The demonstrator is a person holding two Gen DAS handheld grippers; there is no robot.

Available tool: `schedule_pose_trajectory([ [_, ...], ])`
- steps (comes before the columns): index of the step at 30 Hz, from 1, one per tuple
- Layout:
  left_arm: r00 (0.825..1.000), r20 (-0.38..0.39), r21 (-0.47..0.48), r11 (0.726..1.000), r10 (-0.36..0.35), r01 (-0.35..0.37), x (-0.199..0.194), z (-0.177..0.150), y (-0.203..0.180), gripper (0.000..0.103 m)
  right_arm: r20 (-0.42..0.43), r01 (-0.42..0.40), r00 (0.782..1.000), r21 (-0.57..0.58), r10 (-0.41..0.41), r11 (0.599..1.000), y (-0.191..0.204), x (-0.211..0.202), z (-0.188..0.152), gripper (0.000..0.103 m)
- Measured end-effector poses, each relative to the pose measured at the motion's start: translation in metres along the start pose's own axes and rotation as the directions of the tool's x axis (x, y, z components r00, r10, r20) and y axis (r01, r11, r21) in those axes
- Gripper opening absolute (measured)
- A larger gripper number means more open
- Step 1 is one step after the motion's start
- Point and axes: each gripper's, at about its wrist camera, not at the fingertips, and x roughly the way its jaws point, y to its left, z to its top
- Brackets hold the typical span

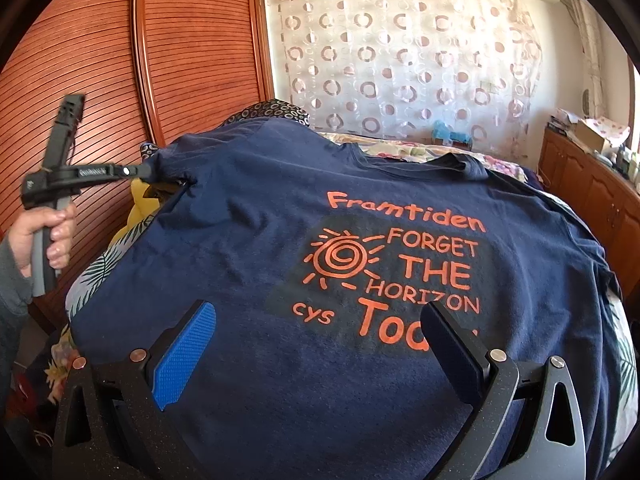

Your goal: Fold small clothes

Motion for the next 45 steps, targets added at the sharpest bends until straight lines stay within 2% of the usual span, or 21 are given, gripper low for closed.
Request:
schedule_pose_trajectory([
  [5, 1.0, 0.02, 0.051, 0.999, -0.002, 0.001, -0.005, 0.02, -0.014, 0.002, 0.006, 0.005, 1.0, 0.009, -0.005, 1.0, -0.003, -0.003, 0.001, 0.102],
  [8, 0.999, 0.029, 0.076, 0.997, -0.027, 0.024, -0.005, 0.033, -0.029, 0.002, 0.015, 0.007, 1.0, 0.018, -0.007, 1.0, -0.005, -0.006, 0.001, 0.102],
  [14, 0.995, -0.02, 0.214, 0.972, -0.093, 0.095, 0.019, 0.056, -0.096, 0.002, 0.036, 0.027, 0.999, 0.05, -0.029, 0.998, -0.013, -0.015, -0.001, 0.102],
  [19, 0.992, -0.082, 0.296, 0.948, -0.099, 0.119, 0.046, 0.046, -0.137, 0.002, 0.046, 0.051, 0.997, 0.081, -0.054, 0.995, -0.025, -0.023, -0.002, 0.102],
  [23, 0.989, -0.088, 0.273, 0.951, -0.123, 0.142, 0.041, 0.033, -0.134, 0.004, 0.044, 0.071, 0.996, 0.09, -0.075, 0.993, -0.029, -0.025, -0.004, 0.102],
  [24, 0.989, -0.089, 0.271, 0.952, -0.12, 0.14, 0.039, 0.031, -0.132, 0.009, 0.044, 0.074, 0.996, 0.092, -0.079, 0.993, -0.03, -0.025, -0.004, 0.102],
  [25, 0.989, -0.083, 0.27, 0.953, -0.118, 0.137, 0.035, 0.029, -0.13, 0.021, 0.042, 0.075, 0.996, 0.094, -0.079, 0.993, -0.029, -0.024, -0.003, 0.102],
  [26, 0.99, -0.073, 0.268, 0.954, -0.12, 0.135, 0.031, 0.027, -0.126, 0.031, 0.041, 0.074, 0.996, 0.095, -0.078, 0.993, -0.03, -0.023, -0.002, 0.102],
  [27, 0.991, -0.062, 0.268, 0.954, -0.121, 0.134, 0.025, 0.024, -0.12, 0.036, 0.039, 0.075, 0.996, 0.095, -0.079, 0.993, -0.029, -0.022, -0.001, 0.102],
  [29, 0.992, -0.053, 0.266, 0.956, -0.116, 0.126, 0.019, 0.02, -0.117, 0.059, 0.037, 0.081, 0.996, 0.085, -0.084, 0.993, -0.024, -0.019, 0.003, 0.102],
  [31, 0.994, -0.031, 0.246, 0.964, -0.101, 0.106, 0.011, 0.015, -0.109, 0.077, 0.038, 0.084, 0.996, 0.063, -0.086, 0.994, -0.019, -0.016, 0.009, 0.102],
  [34, 0.996, -0.004, 0.213, 0.973, -0.085, 0.084, -0.001, 0.008, -0.093, 0.08, 0.039, 0.06, 0.997, 0.023, -0.061, 0.998, -0.009, -0.008, 0.021, 0.099],
  [38, 1.0, 0.018, 0.167, 0.986, -0.016, 0.013, -0.015, -0.001, -0.073, 0.08, 0.044, 0.014, 0.999, -0.041, -0.013, 0.999, 0.005, 0.008, 0.044, 0.097],
  [45, 0.999, 0.051, 0.106, 0.994, 0.013, -0.019, -0.035, -0.017, -0.044, 0.08, 0.033, -0.129, 0.99, -0.128, 0.134, 0.983, 0.04, 0.074, 0.105, 0.091],
])
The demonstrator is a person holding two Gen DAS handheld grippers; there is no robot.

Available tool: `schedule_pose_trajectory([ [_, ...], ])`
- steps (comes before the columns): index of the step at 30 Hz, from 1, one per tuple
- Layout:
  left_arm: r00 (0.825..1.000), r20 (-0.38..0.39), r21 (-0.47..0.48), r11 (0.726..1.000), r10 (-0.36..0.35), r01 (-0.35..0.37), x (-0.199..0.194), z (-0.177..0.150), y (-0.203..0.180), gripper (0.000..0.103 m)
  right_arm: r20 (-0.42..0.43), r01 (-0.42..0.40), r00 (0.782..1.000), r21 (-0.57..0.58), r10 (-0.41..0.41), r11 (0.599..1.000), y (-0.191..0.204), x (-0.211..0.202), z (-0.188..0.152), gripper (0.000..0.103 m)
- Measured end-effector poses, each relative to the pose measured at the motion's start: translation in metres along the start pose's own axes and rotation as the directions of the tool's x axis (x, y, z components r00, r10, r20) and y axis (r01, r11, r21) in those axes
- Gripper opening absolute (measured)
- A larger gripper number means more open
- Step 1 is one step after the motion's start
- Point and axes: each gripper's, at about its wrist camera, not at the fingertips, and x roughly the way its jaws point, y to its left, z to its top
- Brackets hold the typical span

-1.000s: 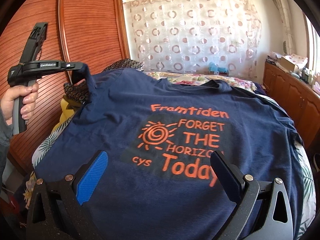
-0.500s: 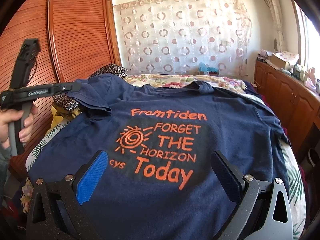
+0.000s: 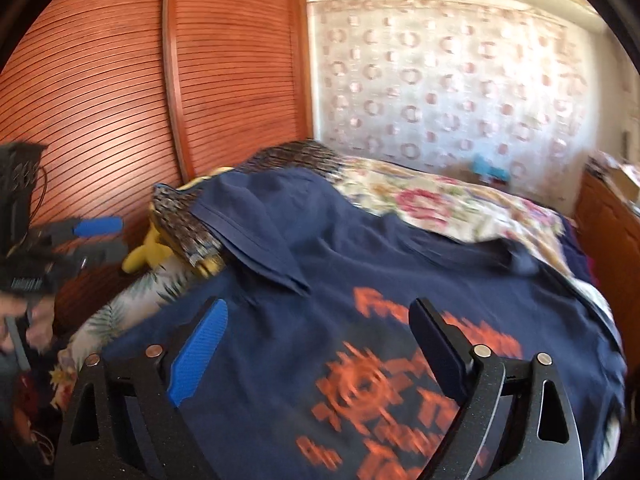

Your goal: Fold small clothes

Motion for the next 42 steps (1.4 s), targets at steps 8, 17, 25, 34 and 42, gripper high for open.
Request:
schedule_pose_trajectory([
  [8, 1.0, 0.003, -0.032, 0.999, 0.031, -0.031, -0.009, -0.006, 0.03, 0.08, -0.071, -0.167, 0.984, -0.09, 0.161, 0.982, 0.038, 0.1, 0.053, 0.076],
  [17, 0.999, -0.003, -0.058, 0.998, 0.035, -0.035, 0.0, -0.007, 0.053, 0.08, -0.165, -0.242, 0.962, -0.153, 0.217, 0.958, 0.044, 0.184, 0.08, 0.063],
  [25, 1.0, 0.001, -0.07, 0.997, 0.015, -0.015, 0.012, 0.003, 0.052, 0.08, -0.176, -0.246, 0.96, -0.163, 0.217, 0.955, 0.036, 0.203, 0.093, 0.008],
  [34, 1.0, -0.011, -0.05, 0.998, -0.026, 0.025, 0.042, 0.018, 0.034, 0.08, -0.061, -0.139, 0.989, -0.036, 0.136, 0.99, -0.043, 0.174, 0.116, 0.007],
  [42, 0.996, -0.056, -0.013, 0.998, -0.062, 0.062, 0.066, 0.018, 0.003, 0.08, -0.168, 0.065, 0.984, 0.041, -0.057, 0.997, -0.091, 0.21, 0.099, 0.046],
])
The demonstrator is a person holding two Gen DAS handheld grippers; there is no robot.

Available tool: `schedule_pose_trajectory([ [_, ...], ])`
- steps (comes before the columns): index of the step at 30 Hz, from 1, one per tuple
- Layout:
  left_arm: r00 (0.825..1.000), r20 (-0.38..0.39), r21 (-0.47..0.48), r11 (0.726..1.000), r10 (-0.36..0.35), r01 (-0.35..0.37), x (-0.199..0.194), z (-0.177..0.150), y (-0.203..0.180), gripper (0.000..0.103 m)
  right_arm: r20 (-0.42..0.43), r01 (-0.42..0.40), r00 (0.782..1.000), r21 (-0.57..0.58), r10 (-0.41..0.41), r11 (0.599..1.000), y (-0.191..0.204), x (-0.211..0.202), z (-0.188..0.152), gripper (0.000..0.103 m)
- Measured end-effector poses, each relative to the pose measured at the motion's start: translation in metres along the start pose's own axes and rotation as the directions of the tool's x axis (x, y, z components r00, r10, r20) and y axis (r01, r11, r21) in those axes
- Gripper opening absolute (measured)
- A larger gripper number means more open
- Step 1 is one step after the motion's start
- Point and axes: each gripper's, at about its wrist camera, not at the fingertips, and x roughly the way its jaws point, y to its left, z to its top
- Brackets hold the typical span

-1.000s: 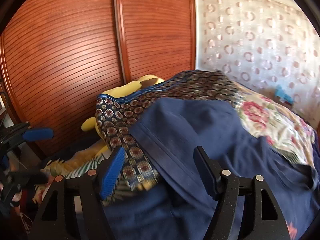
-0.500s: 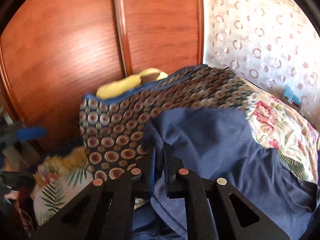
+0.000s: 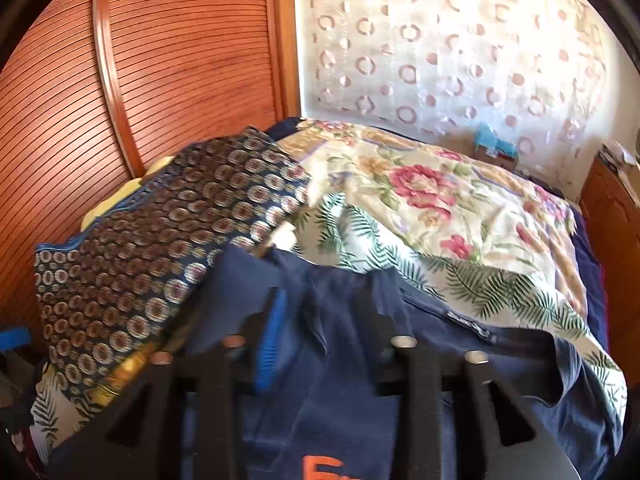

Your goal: Fold small clothes

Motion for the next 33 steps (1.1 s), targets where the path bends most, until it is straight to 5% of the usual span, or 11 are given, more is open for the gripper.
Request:
schedule_pose_trajectory([
  [8, 1.0, -0.025, 0.035, 0.999, -0.013, 0.014, 0.011, -0.006, -0.024, 0.08, 0.01, -0.046, 0.999, 0.008, 0.046, 0.999, -0.009, -0.015, -0.028, 0.05],
  [19, 0.999, -0.034, 0.008, 1.0, 0.011, -0.011, 0.0, -0.02, -0.023, 0.08, -0.159, -0.238, 0.958, 0.018, 0.238, 0.971, -0.007, 0.019, -0.076, 0.05],
  [22, 0.999, -0.03, 0.001, 1.0, 0.018, -0.018, -0.005, -0.022, -0.022, 0.08, -0.178, -0.215, 0.961, 0.004, 0.212, 0.977, -0.001, 0.033, -0.074, 0.043],
  [24, 1.0, -0.026, -0.004, 1.0, 0.018, -0.018, -0.008, -0.023, -0.021, 0.08, -0.183, -0.224, 0.957, 0.015, 0.223, 0.974, 0.0, 0.039, -0.072, 0.02],
  [27, 1.0, -0.021, -0.005, 1.0, 0.019, -0.019, -0.012, -0.026, -0.023, 0.08, -0.19, -0.237, 0.954, -0.008, 0.231, 0.971, 0.008, 0.046, -0.072, 0.005],
  [33, 1.0, -0.007, -0.006, 1.0, 0.028, -0.028, -0.019, -0.027, -0.027, 0.08, -0.135, -0.206, 0.97, -0.014, 0.202, 0.979, 0.003, 0.005, -0.069, 0.004],
])
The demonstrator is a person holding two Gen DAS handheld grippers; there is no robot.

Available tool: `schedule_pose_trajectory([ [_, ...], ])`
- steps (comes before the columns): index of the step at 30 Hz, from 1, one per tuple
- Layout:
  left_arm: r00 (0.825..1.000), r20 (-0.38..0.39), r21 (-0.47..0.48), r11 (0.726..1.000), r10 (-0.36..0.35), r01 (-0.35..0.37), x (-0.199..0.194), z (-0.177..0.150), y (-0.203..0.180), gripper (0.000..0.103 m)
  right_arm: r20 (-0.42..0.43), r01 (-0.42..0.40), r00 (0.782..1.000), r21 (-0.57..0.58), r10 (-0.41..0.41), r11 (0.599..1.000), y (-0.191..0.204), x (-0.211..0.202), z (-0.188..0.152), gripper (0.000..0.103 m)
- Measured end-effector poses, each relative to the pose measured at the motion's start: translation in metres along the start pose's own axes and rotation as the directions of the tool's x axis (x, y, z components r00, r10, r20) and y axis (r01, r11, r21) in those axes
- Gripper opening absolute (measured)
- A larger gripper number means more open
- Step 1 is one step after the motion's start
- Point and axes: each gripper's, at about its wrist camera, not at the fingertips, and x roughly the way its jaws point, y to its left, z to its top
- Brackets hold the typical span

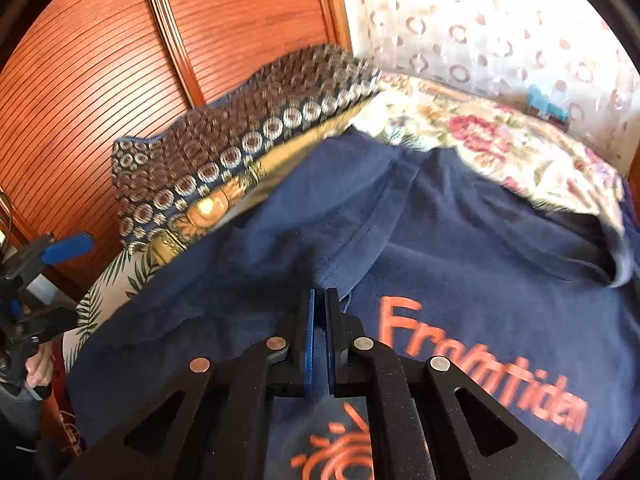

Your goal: Fold small clothes

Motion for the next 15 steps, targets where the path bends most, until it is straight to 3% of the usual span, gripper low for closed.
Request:
schedule_pose_trajectory([
  [5, 1.0, -0.006, 0.002, 1.0, -0.006, 0.006, 0.003, -0.003, -0.007, 0.08, 0.012, 0.065, 0.998, 0.007, -0.065, 0.998, 0.004, -0.011, -0.007, 0.005],
  [7, 1.0, -0.022, 0.006, 1.0, -0.011, 0.012, 0.008, -0.006, -0.012, 0.08, 0.001, 0.094, 0.996, 0.029, -0.094, 0.995, 0.005, -0.016, -0.014, 0.016],
  [9, 0.999, -0.039, 0.01, 1.0, -0.019, 0.02, 0.012, -0.007, -0.016, 0.08, 0.001, 0.101, 0.995, 0.042, -0.101, 0.994, 0.006, -0.017, -0.019, 0.037],
  [12, 0.998, -0.055, 0.034, 0.999, -0.018, 0.02, 0.021, -0.009, -0.027, 0.08, 0.034, 0.122, 0.992, 0.04, -0.123, 0.992, 0.004, -0.033, -0.031, 0.051],
  [15, 0.997, -0.071, 0.059, 0.998, -0.024, 0.028, 0.032, -0.008, -0.04, 0.08, 0.07, 0.167, 0.983, 0.06, -0.171, 0.984, -0.005, -0.052, -0.049, 0.055],
])
